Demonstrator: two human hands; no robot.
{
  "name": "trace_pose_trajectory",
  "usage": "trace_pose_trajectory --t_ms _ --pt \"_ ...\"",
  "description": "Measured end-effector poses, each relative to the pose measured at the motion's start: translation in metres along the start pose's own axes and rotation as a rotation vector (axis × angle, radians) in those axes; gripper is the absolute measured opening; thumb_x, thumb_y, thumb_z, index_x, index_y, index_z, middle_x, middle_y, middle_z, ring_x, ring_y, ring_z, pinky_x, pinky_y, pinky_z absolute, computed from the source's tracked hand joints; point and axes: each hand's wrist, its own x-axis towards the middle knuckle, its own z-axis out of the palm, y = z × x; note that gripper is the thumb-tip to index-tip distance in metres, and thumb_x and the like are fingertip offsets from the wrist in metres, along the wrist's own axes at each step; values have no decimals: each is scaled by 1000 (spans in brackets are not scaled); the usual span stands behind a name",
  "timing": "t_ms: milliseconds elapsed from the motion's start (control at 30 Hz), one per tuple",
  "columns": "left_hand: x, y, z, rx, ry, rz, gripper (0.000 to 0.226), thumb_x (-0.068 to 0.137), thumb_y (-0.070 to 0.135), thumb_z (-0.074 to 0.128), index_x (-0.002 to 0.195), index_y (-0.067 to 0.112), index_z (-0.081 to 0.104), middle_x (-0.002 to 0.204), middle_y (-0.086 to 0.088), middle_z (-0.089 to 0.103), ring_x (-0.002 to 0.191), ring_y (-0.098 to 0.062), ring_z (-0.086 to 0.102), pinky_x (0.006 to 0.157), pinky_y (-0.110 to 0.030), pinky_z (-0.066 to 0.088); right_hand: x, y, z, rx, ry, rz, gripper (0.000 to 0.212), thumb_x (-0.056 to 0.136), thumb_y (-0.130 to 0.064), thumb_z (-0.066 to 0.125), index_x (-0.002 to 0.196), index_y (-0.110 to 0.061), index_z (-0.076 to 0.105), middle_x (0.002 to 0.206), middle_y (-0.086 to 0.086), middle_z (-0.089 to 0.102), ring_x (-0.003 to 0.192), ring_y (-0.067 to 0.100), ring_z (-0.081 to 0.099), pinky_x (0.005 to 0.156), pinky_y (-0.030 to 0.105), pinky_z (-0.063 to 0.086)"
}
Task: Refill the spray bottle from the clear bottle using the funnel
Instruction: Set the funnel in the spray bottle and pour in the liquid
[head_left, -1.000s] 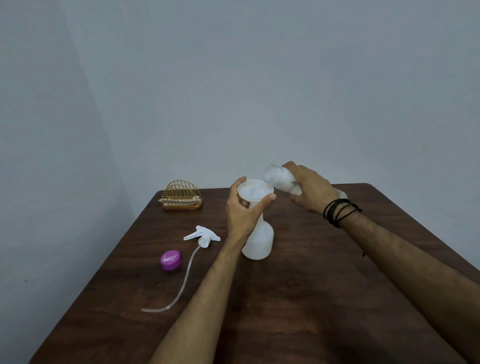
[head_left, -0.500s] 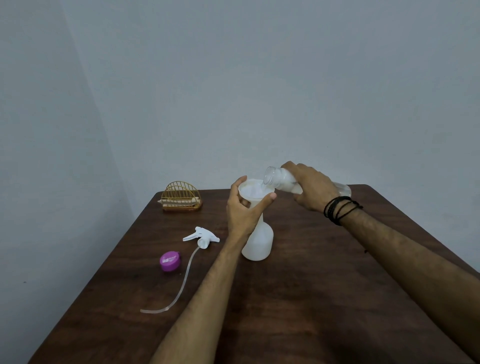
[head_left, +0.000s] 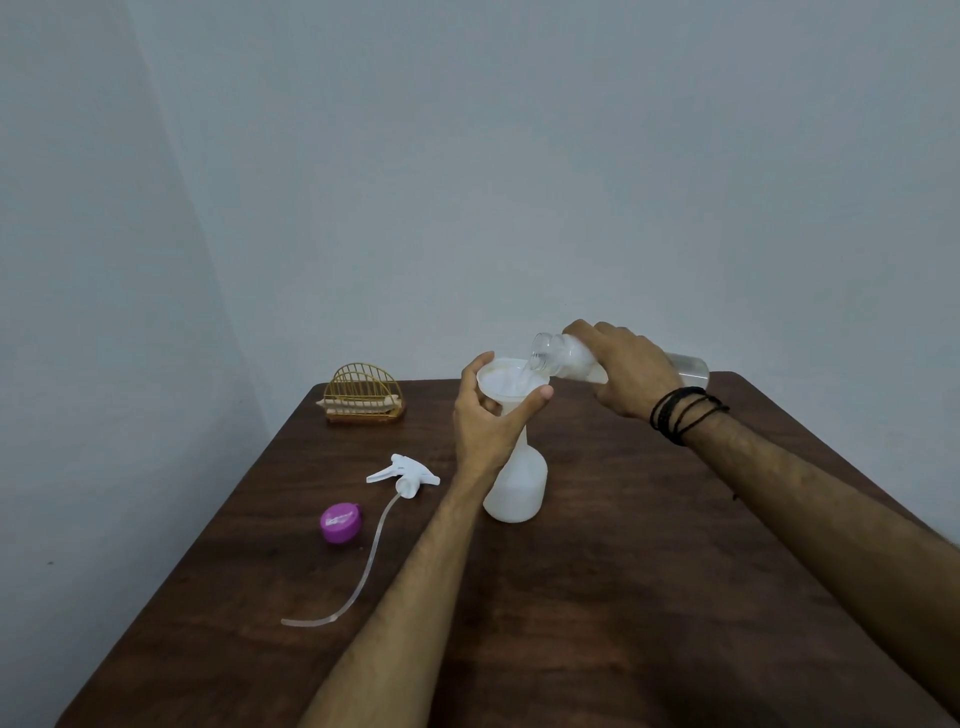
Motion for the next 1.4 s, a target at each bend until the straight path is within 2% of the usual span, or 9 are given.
trace_pose_trajectory --t_ms 167,367,500,733,867,1033,1200,1267,1400 --pt "0 -1 0 -13 -5 -3 95 54 60 90 136 28 52 125 6 62 113 -6 63 86 -22 57 0 0 -2 1 2 -2 54 76 -2 63 123 -24 48 95 1 56 82 25 53 68 33 36" --pt "1 0 0 -4 -2 3 96 54 59 89 136 26 52 126 7 61 114 -5 61 85 -20 57 0 0 -5 -19 7 -11 55 75 -1 63 123 -23 49 93 1 55 80 24 52 67 33 35" --pt "2 0 0 2 0 8 97 54 60 88 137 25 51 128 7 59 116 -6 60 85 -18 56 1 0 -7 -34 2 -15 56 75 0 63 123 -23 48 94 2 56 82 25 54 68 34 40" --pt "2 1 0 9 7 4 94 56 58 88 136 26 52 120 21 58 106 16 56 80 -13 54 2 -1 -7 -52 -6 -16 56 76 -1 62 125 -23 47 96 3 57 82 26 55 68 35 40" --pt "2 0 0 20 15 2 95 55 60 88 137 26 52 126 12 59 114 2 58 84 -16 56 3 0 -8 -55 -5 -14 57 74 0 61 125 -22 47 94 3 56 81 26 54 68 34 39" --pt "3 -1 1 26 13 1 97 54 62 88 137 27 52 126 15 57 114 8 55 86 -16 56 3 1 -9 -69 -3 -20 58 75 0 63 126 -23 47 94 2 56 81 25 53 69 33 36" --pt "3 -1 1 33 7 7 97 56 59 88 138 26 51 132 8 56 118 -5 56 89 -20 57 3 1 -11 -73 1 -23 58 74 1 62 126 -22 47 95 3 56 81 25 53 68 32 35" --pt "3 0 1 31 7 7 96 55 60 88 138 26 51 130 10 57 117 -2 56 86 -17 56 3 0 -12 -78 0 -23 59 74 1 62 126 -22 47 96 3 56 81 24 52 68 32 34" --pt "2 1 1 32 7 2 93 57 56 89 137 27 51 124 21 54 111 13 53 79 -9 52 3 0 -13 -78 -2 -25 61 73 2 61 128 -22 47 97 2 56 80 23 50 68 32 33"
